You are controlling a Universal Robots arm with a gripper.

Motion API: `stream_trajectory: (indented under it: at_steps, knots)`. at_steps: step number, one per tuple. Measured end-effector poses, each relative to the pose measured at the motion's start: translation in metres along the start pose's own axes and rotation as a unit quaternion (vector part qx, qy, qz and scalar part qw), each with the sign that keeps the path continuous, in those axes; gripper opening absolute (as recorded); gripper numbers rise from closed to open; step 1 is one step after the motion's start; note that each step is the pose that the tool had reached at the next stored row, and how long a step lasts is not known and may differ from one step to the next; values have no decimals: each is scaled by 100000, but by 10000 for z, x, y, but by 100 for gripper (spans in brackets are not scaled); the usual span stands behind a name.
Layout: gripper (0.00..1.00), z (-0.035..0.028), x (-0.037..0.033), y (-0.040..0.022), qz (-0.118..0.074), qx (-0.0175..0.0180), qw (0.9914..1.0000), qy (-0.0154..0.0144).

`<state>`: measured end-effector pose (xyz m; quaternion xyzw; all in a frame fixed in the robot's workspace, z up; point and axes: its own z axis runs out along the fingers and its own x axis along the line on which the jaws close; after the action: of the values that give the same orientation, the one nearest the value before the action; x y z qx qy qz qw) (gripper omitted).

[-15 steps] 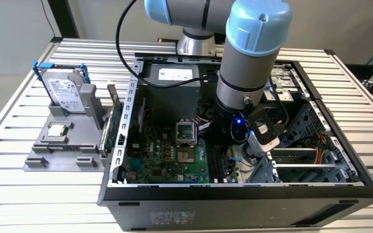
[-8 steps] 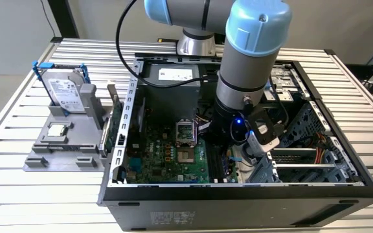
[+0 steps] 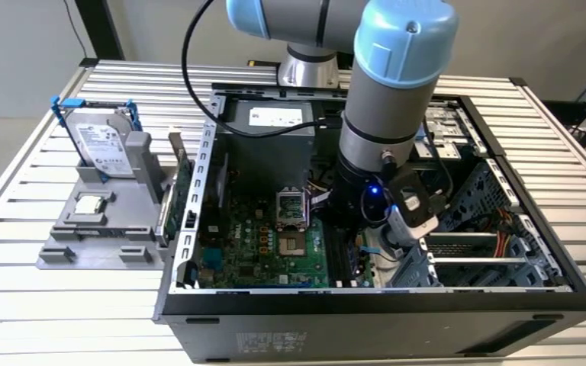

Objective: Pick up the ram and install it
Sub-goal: 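Insert the ram into the slot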

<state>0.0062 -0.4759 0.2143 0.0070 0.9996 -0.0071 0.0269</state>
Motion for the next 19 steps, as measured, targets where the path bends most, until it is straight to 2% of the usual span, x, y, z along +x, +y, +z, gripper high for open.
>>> stream_trajectory:
  at_steps: [10,15,19]
  knots:
    - [0,28,2,18,149,-1,100000,-1]
    - [0,85,7,16,159,-53,100000,11]
    - [0,95,6,19,158,-125,100000,1]
